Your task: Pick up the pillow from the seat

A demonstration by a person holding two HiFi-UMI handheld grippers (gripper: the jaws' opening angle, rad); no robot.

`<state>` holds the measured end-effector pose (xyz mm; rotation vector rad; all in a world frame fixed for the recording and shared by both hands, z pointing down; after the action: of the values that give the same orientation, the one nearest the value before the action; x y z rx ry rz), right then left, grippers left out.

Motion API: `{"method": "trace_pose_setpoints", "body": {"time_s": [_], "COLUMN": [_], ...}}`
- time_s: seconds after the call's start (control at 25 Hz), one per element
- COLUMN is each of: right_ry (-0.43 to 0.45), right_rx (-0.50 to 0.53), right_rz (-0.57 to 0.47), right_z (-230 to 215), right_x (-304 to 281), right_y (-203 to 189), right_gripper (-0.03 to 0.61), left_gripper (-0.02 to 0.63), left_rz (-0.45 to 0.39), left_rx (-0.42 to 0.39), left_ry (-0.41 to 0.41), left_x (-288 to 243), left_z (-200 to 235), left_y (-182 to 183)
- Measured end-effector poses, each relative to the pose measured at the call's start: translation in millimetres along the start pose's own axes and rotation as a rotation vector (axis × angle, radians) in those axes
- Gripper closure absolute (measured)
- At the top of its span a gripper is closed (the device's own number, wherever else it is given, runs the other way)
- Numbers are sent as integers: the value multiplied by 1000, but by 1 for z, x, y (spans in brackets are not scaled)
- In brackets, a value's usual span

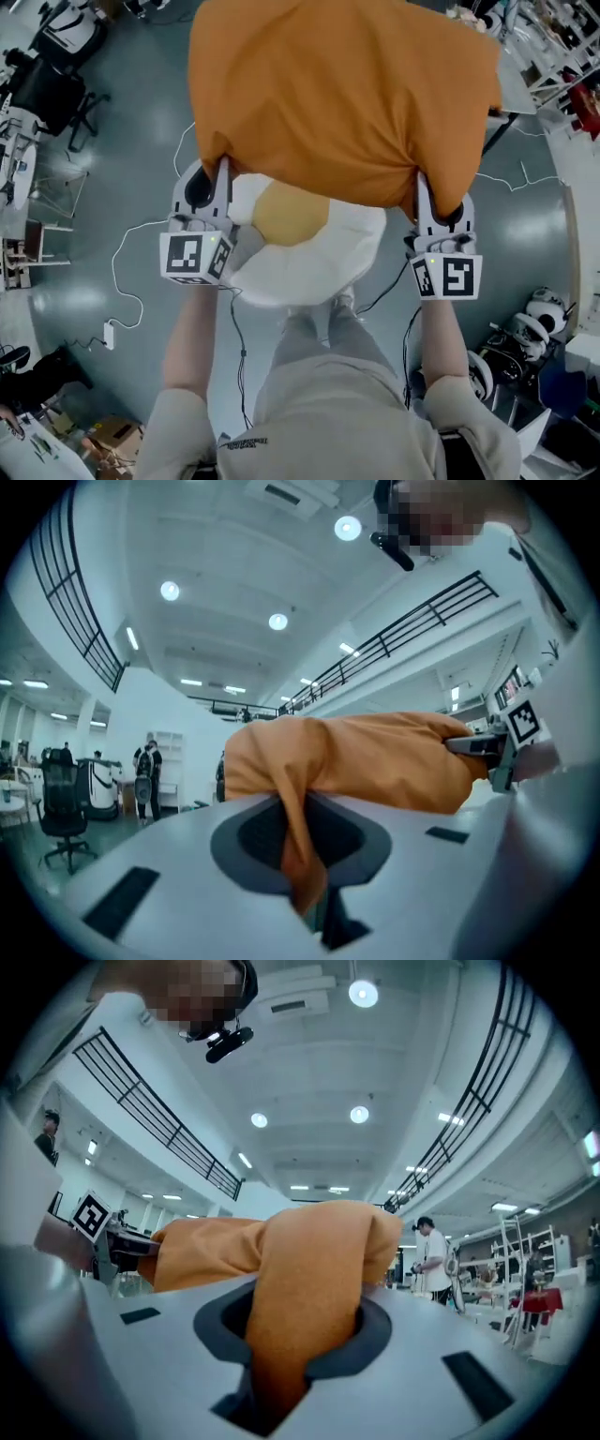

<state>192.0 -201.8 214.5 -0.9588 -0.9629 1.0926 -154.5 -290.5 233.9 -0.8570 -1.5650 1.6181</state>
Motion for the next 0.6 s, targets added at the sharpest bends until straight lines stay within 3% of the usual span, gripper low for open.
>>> {"method": "trace_pose_setpoints", "body": {"time_s": [0.16, 0.28, 0.44, 0.6], "right_ry": [-22, -35, -20, 2], "right_rx": [33, 64, 101, 101], "right_rz": [-141, -231, -330, -387], "right_z": [-25, -34, -41, -45], "right_x": [24, 39, 58, 77], "right_y": [82, 130, 174, 191], "right_gripper": [471, 468, 459, 457], "left_gripper": [572, 572, 572, 571], "left_rz": [-148, -236, -329, -375], "left_rx": [-62, -92, -115, -170], "left_ry": [-3, -8, 17, 8], "left_x": [26, 50, 85, 115], "left_z": [-27, -38, -54, -70], "left_y": [89, 134, 171, 191]}}
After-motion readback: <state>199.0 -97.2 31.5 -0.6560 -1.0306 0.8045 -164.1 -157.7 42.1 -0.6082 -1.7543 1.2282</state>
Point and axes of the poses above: the fingertips, and each gripper's own axes: x backward along the fingers, z to its left, y out of its top, the point moved 6 cm from there along x, backward along the fingers, and after that the axes turned 9 degrees about x, right-handed, at the moved point
